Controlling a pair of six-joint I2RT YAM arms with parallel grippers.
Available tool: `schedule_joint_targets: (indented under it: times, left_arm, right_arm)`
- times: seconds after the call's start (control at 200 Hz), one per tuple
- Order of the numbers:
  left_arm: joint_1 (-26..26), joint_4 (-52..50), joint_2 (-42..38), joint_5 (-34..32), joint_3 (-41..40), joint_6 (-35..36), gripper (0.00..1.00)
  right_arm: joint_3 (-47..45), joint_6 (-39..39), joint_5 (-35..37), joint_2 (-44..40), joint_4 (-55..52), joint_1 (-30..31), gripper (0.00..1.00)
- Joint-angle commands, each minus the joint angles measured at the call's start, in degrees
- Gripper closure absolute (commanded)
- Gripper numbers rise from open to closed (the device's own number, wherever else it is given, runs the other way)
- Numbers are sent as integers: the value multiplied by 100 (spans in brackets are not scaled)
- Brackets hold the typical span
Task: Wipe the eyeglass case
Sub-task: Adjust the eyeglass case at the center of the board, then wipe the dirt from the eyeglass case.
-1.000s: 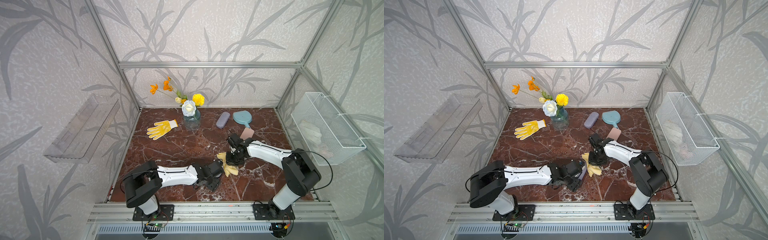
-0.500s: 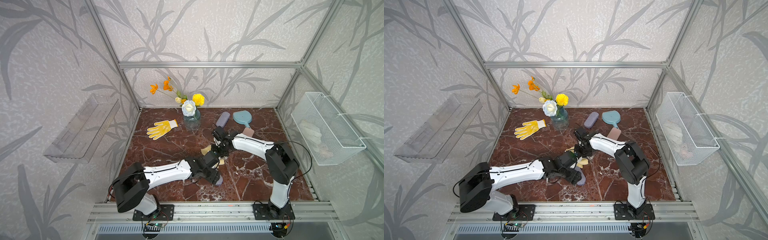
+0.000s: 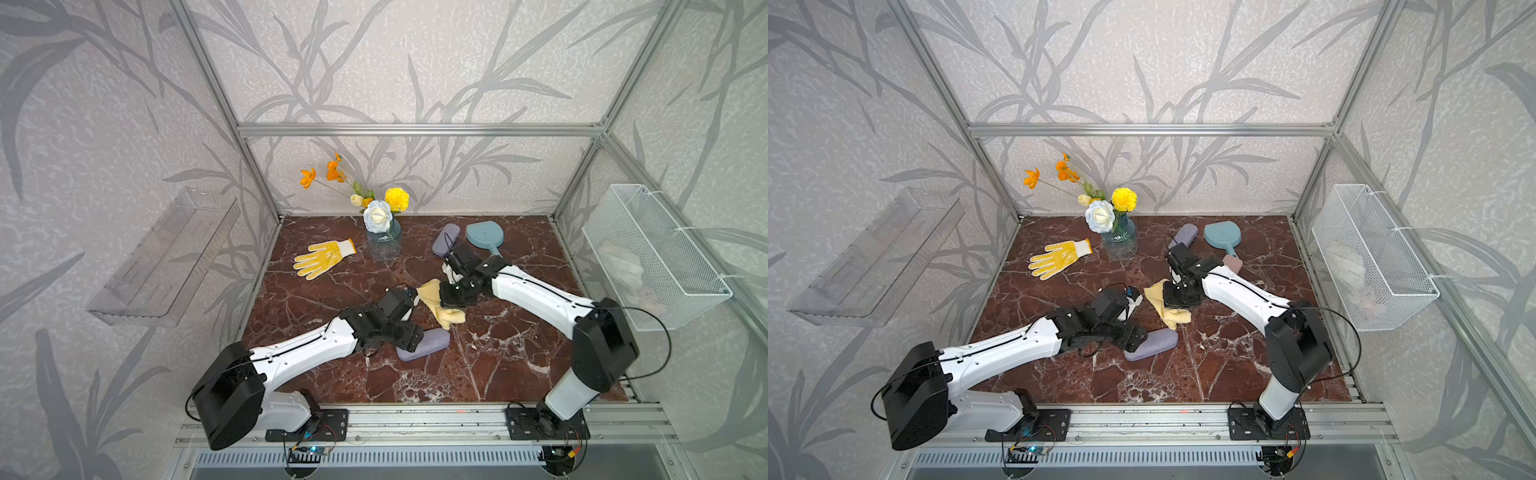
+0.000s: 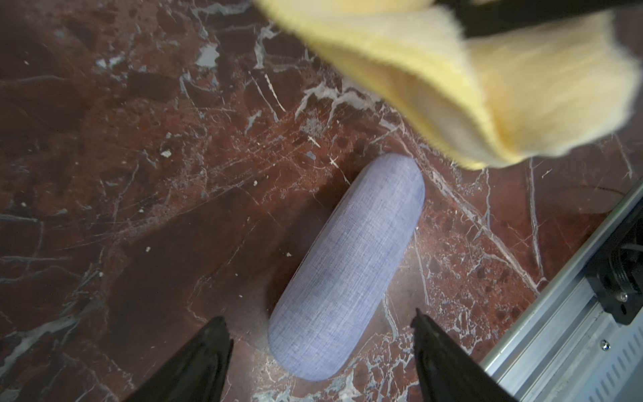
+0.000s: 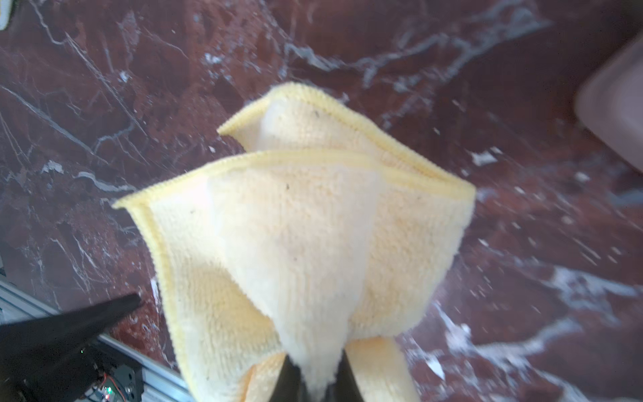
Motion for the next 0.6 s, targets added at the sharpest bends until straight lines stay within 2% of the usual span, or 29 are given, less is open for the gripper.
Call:
schedule_joint_targets:
  times: [0.0, 0.185, 0.39, 0.595]
  left_arm:
    - [-37, 352, 21, 196, -282, 467, 14]
    - [-63, 455, 486, -26, -295, 456, 11]
    - [-398, 669, 575, -80, -299, 292, 10]
    - [-616, 811, 844, -6, -329, 70, 10]
  right_arm:
    - [-573, -167, 207, -397, -446, -64, 100]
    - [-1154, 101, 68, -352, -98, -64, 100]
    - [-1510, 393, -303, -252, 260, -33, 100]
    - [-1890, 930, -476, -464, 380, 394, 100]
